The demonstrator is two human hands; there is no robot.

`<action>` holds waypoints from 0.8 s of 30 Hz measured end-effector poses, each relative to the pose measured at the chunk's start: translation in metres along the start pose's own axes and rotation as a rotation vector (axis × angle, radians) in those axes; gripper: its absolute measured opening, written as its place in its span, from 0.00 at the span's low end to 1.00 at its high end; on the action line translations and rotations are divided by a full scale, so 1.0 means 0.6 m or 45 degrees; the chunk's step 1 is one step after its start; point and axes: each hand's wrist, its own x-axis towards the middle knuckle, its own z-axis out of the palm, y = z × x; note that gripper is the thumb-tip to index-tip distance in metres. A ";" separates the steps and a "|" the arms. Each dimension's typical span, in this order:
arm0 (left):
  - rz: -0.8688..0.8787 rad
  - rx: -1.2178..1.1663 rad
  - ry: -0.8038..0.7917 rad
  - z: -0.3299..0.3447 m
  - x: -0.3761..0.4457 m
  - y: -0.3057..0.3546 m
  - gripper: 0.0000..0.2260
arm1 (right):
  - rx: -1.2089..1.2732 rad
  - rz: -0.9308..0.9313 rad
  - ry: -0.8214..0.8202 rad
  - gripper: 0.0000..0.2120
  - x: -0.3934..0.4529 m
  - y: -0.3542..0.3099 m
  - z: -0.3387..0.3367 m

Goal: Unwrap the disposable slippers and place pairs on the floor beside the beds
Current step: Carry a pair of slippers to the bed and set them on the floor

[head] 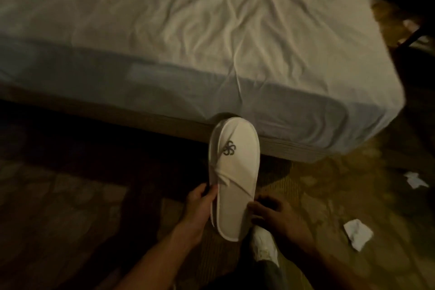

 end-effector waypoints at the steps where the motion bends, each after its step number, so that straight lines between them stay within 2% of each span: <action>1: -0.014 0.032 0.034 -0.003 0.024 -0.019 0.32 | -0.022 0.035 -0.005 0.08 0.026 0.018 0.000; 5: -0.077 0.131 0.098 -0.023 0.096 -0.061 0.14 | -0.087 0.152 0.010 0.06 0.114 0.078 -0.009; 10: -0.138 0.300 0.134 -0.039 0.192 -0.120 0.13 | -0.126 0.287 0.074 0.05 0.205 0.127 -0.006; 15: -0.187 0.398 0.140 -0.047 0.231 -0.150 0.17 | -0.129 0.307 0.097 0.08 0.257 0.160 0.007; 19: -0.221 0.441 0.174 -0.065 0.240 -0.169 0.15 | -0.136 0.329 0.095 0.04 0.279 0.196 0.001; 24: -0.237 0.466 0.178 -0.073 0.244 -0.196 0.15 | -0.177 0.437 0.081 0.10 0.304 0.255 -0.001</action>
